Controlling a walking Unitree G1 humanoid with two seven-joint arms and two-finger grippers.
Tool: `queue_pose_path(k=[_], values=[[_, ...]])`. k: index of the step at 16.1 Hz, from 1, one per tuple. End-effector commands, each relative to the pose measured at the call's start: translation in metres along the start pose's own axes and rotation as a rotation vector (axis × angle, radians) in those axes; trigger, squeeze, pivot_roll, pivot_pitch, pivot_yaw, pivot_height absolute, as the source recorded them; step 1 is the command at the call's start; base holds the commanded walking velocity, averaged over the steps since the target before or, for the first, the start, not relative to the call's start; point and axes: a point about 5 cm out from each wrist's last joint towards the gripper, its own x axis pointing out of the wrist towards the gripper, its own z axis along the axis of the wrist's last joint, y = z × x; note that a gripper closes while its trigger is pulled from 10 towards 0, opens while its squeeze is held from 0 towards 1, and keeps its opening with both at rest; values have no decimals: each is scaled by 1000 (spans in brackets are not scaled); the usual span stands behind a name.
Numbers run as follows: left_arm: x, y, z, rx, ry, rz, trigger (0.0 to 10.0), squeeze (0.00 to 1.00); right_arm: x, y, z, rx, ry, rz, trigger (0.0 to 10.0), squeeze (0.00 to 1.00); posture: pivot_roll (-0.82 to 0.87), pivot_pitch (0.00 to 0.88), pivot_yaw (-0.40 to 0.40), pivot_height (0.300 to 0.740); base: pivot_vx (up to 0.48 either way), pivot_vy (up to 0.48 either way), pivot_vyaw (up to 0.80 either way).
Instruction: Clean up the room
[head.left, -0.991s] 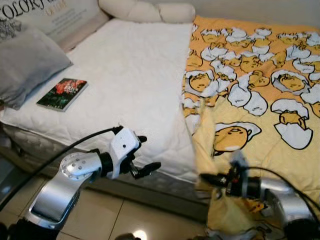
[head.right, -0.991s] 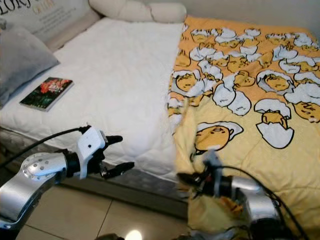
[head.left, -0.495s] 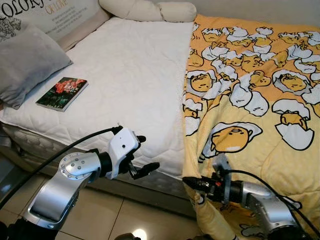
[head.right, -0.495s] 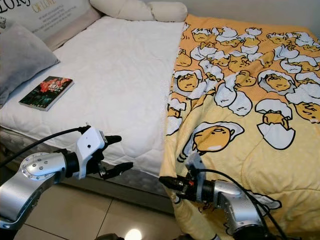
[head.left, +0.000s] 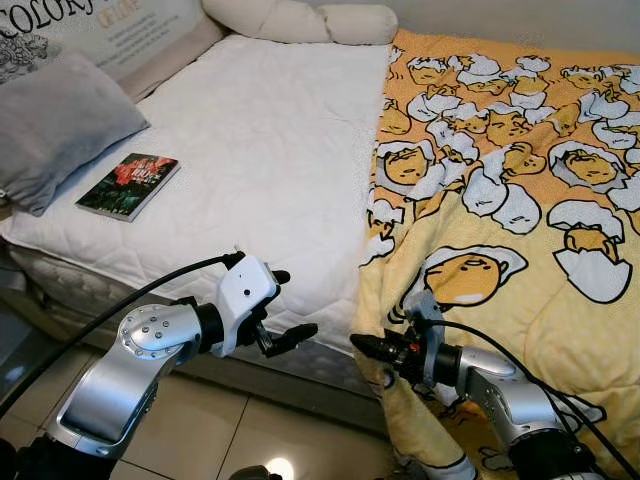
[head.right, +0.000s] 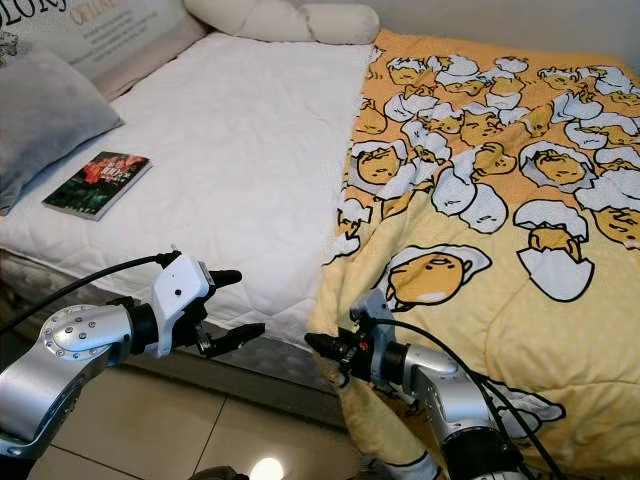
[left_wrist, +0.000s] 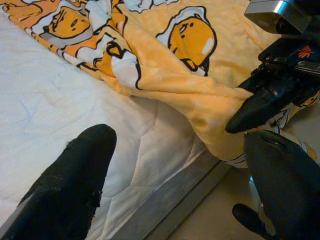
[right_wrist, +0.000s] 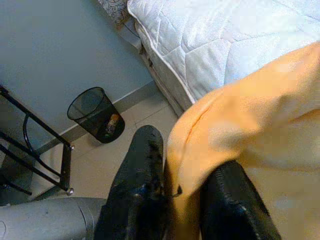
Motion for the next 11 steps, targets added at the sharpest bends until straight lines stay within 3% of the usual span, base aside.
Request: queue_pose_path(k=[1,4,5,6,8,9,11], values=[[0,0,0,8,4,4,10000,0,1,2,6,-17,-23,10,10000,1000,4,0,17,740,0,0,0],[0,0,0,7,4,4,10000,0,3,0,9,-11,-44,-17,10000,1000,-1,0,18,740,0,0,0],[1,0,0,7,4,3,10000,0,4,-2,6,-34,-19,-40,10000,1000,-4,0,18,740,0,0,0],[3,-1,0,7,1,0,10000,0,4,-8,-5,-103,59,-141,10000,1000,-6,0,19,740,0,0,0],[5,0,0,10,2,-2,10000,0,5,-11,-9,-99,41,-220,10000,1000,-5,0,18,740,0,0,0],[6,-1,-1,15,9,0,10000,0,7,-12,-10,-148,55,-257,10000,1000,-5,0,18,740,0,0,0],[8,-2,-1,14,8,-1,10000,0,11,-11,-11,-142,37,-257,10000,1000,-10,0,16,740,0,0,0]])
